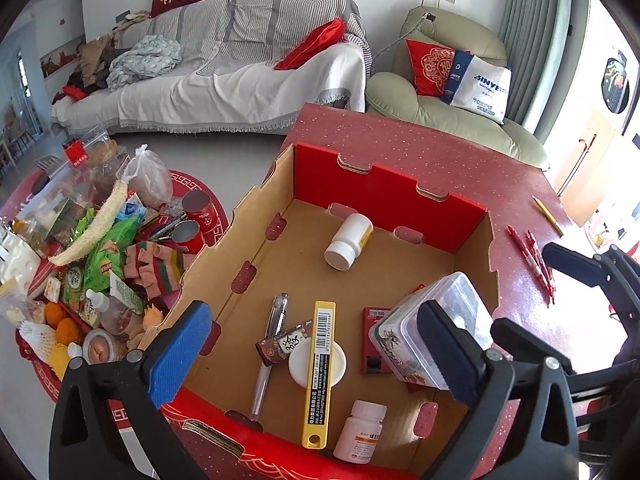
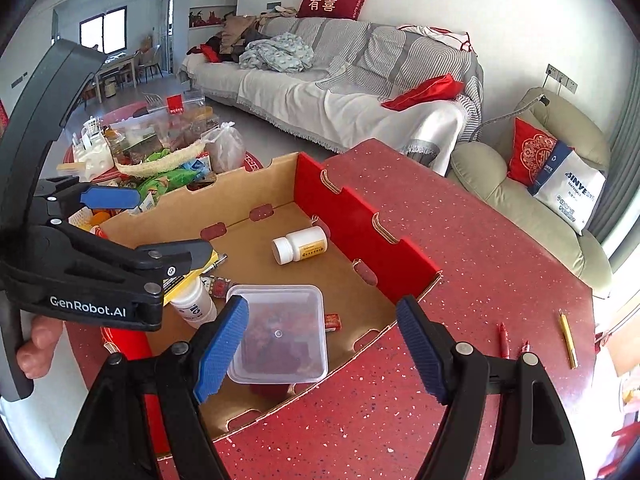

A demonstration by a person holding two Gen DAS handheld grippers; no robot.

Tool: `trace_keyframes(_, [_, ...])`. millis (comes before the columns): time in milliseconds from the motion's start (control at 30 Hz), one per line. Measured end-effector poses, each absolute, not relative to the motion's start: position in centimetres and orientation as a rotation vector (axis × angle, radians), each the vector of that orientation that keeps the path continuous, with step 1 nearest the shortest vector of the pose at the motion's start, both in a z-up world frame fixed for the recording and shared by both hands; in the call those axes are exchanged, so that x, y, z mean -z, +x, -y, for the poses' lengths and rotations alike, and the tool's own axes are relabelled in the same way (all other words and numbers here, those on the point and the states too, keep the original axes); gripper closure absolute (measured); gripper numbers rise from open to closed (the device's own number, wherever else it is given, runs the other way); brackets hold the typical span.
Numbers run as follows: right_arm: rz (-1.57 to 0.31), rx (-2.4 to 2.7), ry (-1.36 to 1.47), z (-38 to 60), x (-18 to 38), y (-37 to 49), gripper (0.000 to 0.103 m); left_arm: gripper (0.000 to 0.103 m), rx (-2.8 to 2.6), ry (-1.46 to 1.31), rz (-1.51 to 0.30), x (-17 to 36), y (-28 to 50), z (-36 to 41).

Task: Organize rigid objects
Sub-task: 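Open both tools and release the items into the cardboard box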

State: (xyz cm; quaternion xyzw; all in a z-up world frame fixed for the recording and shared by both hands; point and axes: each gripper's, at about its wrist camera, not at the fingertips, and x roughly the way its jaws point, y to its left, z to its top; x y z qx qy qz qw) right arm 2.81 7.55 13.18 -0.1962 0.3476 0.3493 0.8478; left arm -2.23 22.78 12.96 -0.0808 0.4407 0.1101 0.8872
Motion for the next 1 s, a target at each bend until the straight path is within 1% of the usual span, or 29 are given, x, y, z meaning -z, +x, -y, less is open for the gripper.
trace_keyframes(600, [-0.735, -0.732, -0.401, -6.8, -13.3, 2.3, 0.025, 0.0, -0.3, -0.111, -0.894, -13.8, -3.2, -21.0])
trace_keyframes(867, [-0.737, -0.731, -0.393, -6.5, -13.3, 2.4, 0.025, 0.0, -0.289, -0.125, -0.93, -13.4, -3.2, -21.0])
trace_keyframes(1000, [-0.74, -0.729, -0.382, -6.3, -13.3, 2.3, 0.025, 0.0, -0.312, -0.114, -0.919, -13.5, -3.6, -20.8])
